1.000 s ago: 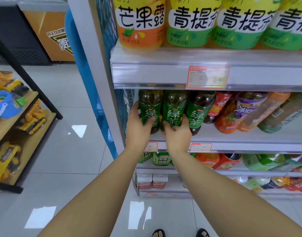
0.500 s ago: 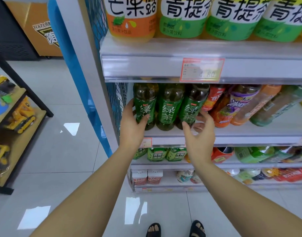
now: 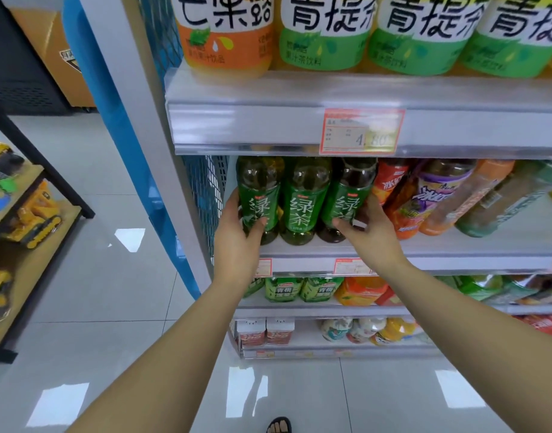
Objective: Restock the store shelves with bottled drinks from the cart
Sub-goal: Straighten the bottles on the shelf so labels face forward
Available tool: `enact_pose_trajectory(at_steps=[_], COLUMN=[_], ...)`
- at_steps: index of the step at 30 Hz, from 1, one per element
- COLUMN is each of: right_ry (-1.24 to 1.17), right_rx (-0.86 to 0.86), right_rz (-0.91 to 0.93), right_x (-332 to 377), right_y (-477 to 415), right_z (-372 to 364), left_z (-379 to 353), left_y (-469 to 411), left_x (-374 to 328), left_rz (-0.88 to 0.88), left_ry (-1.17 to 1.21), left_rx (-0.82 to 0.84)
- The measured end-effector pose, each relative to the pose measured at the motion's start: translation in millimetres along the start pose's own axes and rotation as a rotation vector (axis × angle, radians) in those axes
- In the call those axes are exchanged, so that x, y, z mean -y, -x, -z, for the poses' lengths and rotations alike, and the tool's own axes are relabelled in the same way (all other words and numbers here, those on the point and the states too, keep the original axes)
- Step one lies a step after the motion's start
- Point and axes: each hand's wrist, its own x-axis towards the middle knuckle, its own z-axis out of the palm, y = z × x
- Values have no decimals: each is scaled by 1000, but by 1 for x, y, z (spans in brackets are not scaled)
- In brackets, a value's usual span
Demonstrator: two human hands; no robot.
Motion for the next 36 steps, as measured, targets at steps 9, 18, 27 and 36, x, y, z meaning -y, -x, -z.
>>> enact_pose_trajectory(at_steps=[9,18,27,36], right_ry=[217,650,633,650], right_rx=[-192,-215,-484,-546], right_rz=[401,601,789,862], right_x=[-26,-71,-104,-112], right_y=[49,41,23,18], right_z=[-26,-43,-64,-66], left_z=[-14,-54,-69,-70], left_y=[48,35,18,14], left_x=[22,83,114,121], left_rz=[-359,-595,-909,-986], left_ry=[-427,-774,-785,-846], left_rx=[-95,-131,-378,-484])
